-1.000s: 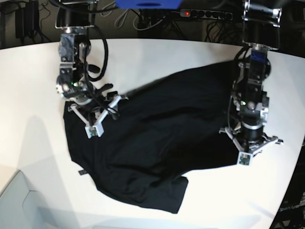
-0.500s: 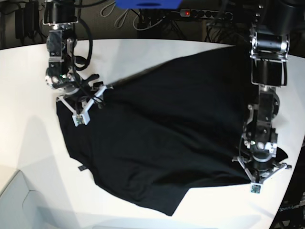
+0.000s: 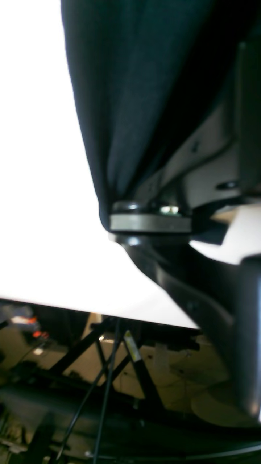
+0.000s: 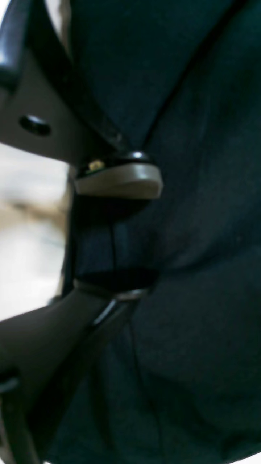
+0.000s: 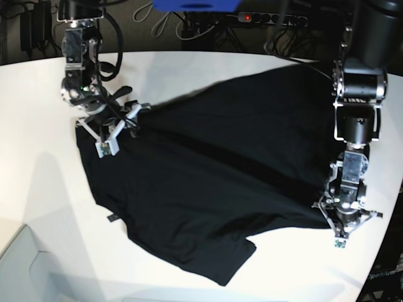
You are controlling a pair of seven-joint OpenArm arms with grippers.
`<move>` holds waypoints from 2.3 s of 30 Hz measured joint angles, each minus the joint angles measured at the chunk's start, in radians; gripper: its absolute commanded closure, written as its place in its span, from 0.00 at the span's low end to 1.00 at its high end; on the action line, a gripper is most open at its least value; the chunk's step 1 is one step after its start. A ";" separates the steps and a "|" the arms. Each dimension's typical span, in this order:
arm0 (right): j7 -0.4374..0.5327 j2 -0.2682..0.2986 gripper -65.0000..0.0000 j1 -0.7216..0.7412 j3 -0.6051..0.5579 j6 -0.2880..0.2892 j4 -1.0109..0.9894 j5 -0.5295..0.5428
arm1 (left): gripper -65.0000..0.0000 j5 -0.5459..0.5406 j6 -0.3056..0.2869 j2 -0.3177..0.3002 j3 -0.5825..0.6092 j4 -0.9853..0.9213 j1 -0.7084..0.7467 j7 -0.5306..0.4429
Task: Layout the t-shirt on the table in an organized manner, then fold the t-shirt properly
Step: 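Pull the shirt edges apart with both grippers to spread it flat, then regrasp the shirt's collar-side corners with both grippers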
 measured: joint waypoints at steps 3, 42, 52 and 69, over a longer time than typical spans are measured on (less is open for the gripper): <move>0.004 0.000 0.52 -0.009 0.000 0.000 0.004 0.000 | 0.98 0.001 0.000 0.014 -0.004 -0.066 -0.018 -0.008; -0.078 0.002 0.51 -0.244 0.255 0.003 0.348 -0.027 | 0.35 -0.952 0.009 0.209 -0.841 1.083 0.952 0.502; -0.070 -0.004 0.51 -0.282 0.245 0.003 0.349 -0.010 | 0.35 -0.960 0.008 0.240 -0.792 0.970 0.980 0.486; -0.071 -0.026 0.52 -0.321 0.250 0.003 0.349 -0.011 | 0.97 -0.877 0.000 0.222 -0.690 0.953 1.003 0.469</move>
